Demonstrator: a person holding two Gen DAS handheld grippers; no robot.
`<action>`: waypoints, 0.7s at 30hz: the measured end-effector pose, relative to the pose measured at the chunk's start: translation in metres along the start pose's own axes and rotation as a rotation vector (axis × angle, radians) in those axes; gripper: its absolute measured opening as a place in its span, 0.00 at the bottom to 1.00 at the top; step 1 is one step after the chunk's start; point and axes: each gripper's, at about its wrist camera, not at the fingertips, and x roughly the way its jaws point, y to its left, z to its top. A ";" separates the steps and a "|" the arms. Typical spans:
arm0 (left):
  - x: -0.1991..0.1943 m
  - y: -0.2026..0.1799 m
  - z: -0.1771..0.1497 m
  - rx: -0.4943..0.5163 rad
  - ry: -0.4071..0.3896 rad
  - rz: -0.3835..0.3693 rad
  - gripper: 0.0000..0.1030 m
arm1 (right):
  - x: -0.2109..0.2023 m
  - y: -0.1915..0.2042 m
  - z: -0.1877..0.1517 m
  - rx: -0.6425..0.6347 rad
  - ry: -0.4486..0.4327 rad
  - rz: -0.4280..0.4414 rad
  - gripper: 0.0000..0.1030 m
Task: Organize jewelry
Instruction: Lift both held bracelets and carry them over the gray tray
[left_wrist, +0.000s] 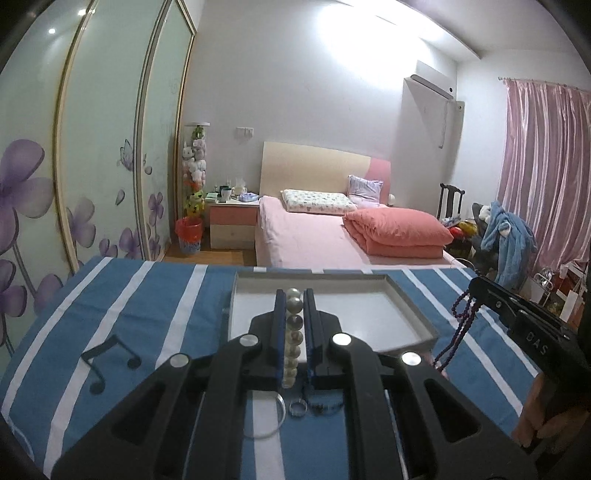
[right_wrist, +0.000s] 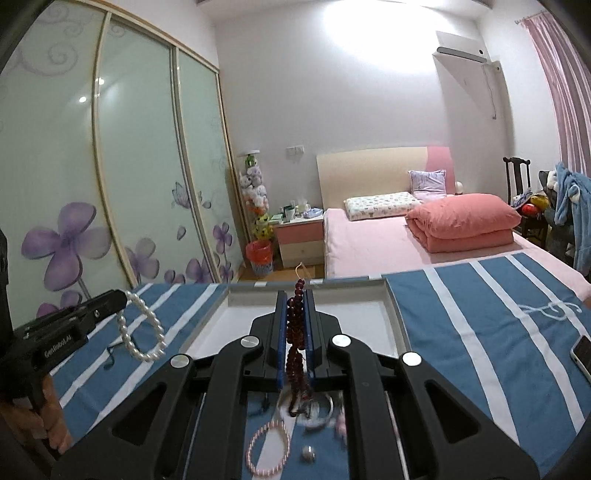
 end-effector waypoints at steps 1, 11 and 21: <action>0.006 -0.001 0.003 -0.003 -0.001 0.005 0.10 | 0.006 -0.001 0.003 0.006 -0.001 0.000 0.09; 0.069 0.000 0.020 -0.021 0.027 0.009 0.10 | 0.075 -0.017 0.014 0.046 0.046 -0.027 0.09; 0.141 0.009 0.011 -0.045 0.130 -0.001 0.10 | 0.135 -0.025 0.002 0.086 0.156 -0.045 0.09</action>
